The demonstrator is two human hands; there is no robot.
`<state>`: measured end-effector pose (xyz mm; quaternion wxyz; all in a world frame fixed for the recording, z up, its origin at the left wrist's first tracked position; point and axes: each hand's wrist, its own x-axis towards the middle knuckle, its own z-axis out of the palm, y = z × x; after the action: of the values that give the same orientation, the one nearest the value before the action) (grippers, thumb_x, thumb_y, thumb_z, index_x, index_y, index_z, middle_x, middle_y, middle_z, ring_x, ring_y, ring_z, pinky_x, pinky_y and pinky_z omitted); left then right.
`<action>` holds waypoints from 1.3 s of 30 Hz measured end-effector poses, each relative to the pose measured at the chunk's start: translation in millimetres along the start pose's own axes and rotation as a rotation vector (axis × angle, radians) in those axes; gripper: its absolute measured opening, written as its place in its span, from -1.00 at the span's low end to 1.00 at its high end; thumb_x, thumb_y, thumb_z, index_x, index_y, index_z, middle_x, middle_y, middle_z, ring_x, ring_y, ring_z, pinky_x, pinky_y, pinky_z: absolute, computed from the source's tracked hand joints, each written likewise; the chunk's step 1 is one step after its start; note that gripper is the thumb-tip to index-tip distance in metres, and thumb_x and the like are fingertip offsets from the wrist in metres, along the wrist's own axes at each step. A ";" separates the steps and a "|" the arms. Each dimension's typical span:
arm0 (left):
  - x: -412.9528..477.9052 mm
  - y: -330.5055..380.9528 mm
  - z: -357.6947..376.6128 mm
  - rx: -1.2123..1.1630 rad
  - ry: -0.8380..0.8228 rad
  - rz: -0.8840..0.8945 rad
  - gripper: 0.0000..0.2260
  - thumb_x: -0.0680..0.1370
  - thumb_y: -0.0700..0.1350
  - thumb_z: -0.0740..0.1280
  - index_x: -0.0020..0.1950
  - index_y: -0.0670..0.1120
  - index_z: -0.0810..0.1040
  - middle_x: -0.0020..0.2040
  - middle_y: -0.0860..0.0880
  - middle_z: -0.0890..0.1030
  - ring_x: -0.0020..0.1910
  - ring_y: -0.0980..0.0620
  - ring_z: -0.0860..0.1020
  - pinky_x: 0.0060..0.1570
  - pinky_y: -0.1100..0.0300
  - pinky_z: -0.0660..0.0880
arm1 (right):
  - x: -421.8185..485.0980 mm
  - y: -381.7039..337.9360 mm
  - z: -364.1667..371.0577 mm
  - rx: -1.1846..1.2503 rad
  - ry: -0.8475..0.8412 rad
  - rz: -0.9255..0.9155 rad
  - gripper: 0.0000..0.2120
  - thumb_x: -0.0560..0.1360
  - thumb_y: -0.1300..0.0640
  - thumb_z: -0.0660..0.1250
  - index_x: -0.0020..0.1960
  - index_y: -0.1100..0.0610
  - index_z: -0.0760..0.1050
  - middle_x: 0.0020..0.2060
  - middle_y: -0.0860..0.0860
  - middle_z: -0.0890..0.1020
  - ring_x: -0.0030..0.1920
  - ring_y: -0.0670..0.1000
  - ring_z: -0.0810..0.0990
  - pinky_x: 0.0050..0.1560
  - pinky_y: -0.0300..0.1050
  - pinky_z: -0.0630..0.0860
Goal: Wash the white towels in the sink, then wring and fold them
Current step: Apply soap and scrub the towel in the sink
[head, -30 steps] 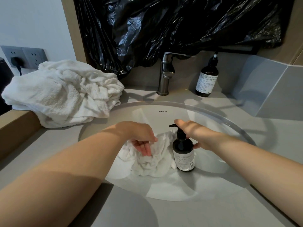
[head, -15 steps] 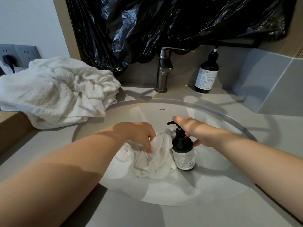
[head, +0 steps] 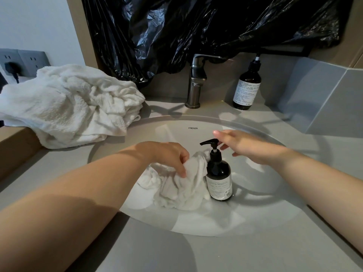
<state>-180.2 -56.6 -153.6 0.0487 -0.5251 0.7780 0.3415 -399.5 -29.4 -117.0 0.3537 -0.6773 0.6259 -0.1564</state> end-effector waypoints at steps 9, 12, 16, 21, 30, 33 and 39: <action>-0.3 9.5 5.8 0.072 -0.085 -0.040 -0.29 0.43 0.26 0.43 0.51 0.21 0.23 0.31 0.21 0.32 0.31 0.06 0.36 0.37 0.04 0.35 | -7.7 9.2 1.3 -0.054 0.037 -0.171 -0.90 0.43 0.09 0.49 -0.15 0.11 0.63 -0.32 -0.08 0.61 -0.35 -0.22 0.50 -0.38 -0.49 0.31; 1.6 6.6 10.7 0.078 -0.022 -0.044 -0.34 0.44 0.22 0.44 0.48 0.20 0.27 0.23 0.21 0.29 0.26 0.09 0.35 0.33 0.08 0.35 | -7.1 11.2 -1.9 -0.039 0.037 -0.143 -0.93 0.43 0.08 0.49 -0.20 0.06 0.65 -0.31 -0.09 0.66 -0.34 -0.22 0.55 -0.30 -0.47 0.36; 3.9 4.3 10.8 0.068 0.068 0.010 -0.47 0.42 0.19 0.45 0.35 0.16 0.42 0.32 0.19 0.36 0.29 0.10 0.38 0.36 0.05 0.35 | -6.1 18.9 -6.1 0.184 0.090 -0.127 -0.93 0.45 0.28 0.45 -0.08 0.19 0.67 -0.10 0.13 0.71 -0.02 0.06 0.69 0.08 -0.13 0.60; 5.6 3.0 9.0 -0.052 0.140 0.059 -0.74 0.40 0.03 0.50 -0.02 -0.04 0.57 -0.06 0.10 0.52 -0.08 0.07 0.51 -0.03 0.19 0.48 | -6.1 16.8 -13.3 0.453 0.153 -0.088 -0.86 0.49 0.27 0.40 0.00 0.33 0.61 -0.03 0.24 0.68 -0.08 0.10 0.67 0.11 0.03 0.60; 7.5 10.4 -6.0 -0.394 0.459 0.146 -0.80 0.35 -0.32 0.55 -0.25 -0.08 0.60 -0.28 -0.02 0.60 -0.31 0.06 0.52 -0.36 0.32 0.48 | -9.0 -21.5 -53.3 0.641 0.466 -0.207 -0.91 0.48 0.33 0.39 -0.06 0.37 0.57 -0.27 0.16 0.66 -0.31 0.04 0.67 -0.25 -0.11 0.65; 7.5 15.8 -10.7 -0.500 0.548 0.129 -0.81 0.36 -0.28 0.56 -0.20 -0.06 0.62 -0.22 0.00 0.60 -0.25 0.12 0.53 -0.39 0.42 0.47 | 1.0 -36.5 -77.1 0.590 0.625 -0.194 -0.92 0.48 0.31 0.40 -0.12 0.36 0.59 -0.22 0.18 0.63 -0.27 0.05 0.66 -0.33 -0.16 0.63; 5.8 15.8 -14.2 -0.586 0.500 0.099 -0.82 0.42 -0.30 0.52 -0.09 -0.07 0.63 -0.15 -0.05 0.56 -0.17 0.07 0.55 -0.33 0.36 0.53 | 30.2 -41.7 -110.5 0.434 0.878 -0.191 -0.76 0.45 0.22 0.43 -0.33 0.33 0.54 -0.39 0.12 0.54 -0.35 0.04 0.58 -0.41 -0.20 0.56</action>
<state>-192.2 -66.0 -137.7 -0.3109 -0.5454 0.6599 0.4128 -436.0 -91.0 -18.4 0.1736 -0.5124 0.6038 -0.5854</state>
